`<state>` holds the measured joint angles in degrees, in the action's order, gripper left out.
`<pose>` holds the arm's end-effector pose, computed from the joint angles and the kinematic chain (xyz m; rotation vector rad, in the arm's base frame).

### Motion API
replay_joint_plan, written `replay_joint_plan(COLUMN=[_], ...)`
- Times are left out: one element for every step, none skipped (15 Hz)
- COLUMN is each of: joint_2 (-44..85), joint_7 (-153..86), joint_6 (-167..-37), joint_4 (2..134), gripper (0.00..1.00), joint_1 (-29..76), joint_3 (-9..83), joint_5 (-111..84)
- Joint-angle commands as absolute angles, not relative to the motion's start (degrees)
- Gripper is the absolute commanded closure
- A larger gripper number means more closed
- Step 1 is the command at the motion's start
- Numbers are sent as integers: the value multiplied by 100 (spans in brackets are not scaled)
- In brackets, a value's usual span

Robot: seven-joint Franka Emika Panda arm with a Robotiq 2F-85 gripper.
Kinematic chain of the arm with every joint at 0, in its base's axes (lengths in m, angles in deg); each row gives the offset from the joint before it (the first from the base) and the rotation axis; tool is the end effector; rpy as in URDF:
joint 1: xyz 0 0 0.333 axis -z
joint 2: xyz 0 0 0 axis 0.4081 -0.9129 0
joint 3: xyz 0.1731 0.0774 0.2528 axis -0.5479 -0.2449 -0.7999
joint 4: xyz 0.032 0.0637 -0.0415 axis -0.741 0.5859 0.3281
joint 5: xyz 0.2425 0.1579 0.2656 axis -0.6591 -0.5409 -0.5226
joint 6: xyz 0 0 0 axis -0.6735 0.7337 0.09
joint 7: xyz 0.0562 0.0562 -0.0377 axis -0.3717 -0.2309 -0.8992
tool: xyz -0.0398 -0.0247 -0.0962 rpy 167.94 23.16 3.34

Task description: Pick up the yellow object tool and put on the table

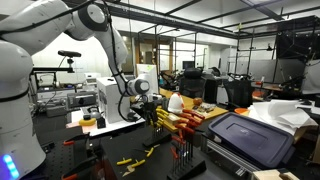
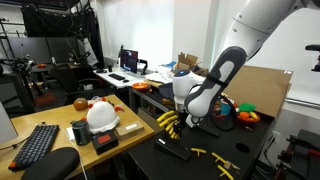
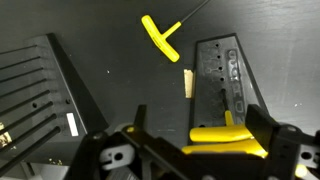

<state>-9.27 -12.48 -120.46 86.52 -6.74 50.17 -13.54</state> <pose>0.5834 0.1427 0.0779 2.9037 -0.1033 0.0680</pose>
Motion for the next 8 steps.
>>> replay_joint_plan(joint_2=[-845,-834,-830,-839,-859,-872,-889,-884], joint_7=[-641,-527,-452,-349,-297,-240,-193,-166], joint_6=[-11784,-11782,-11800,-11804,-11808,-11801,-11797,-11799], joint_4=[8484,8472,8466,8451,8436,8424,8407,8409], gripper=[0,0,0,0,0,0,0,0], joint_1=[-399,-349,-291,-254,-211,-170,-128,-93], joint_3=[4791,4762,4724,4695,4658,4616,4575,4540], joint_5=[-1403,-1416,-1432,-1442,-1445,-1452,-1460,-1461])
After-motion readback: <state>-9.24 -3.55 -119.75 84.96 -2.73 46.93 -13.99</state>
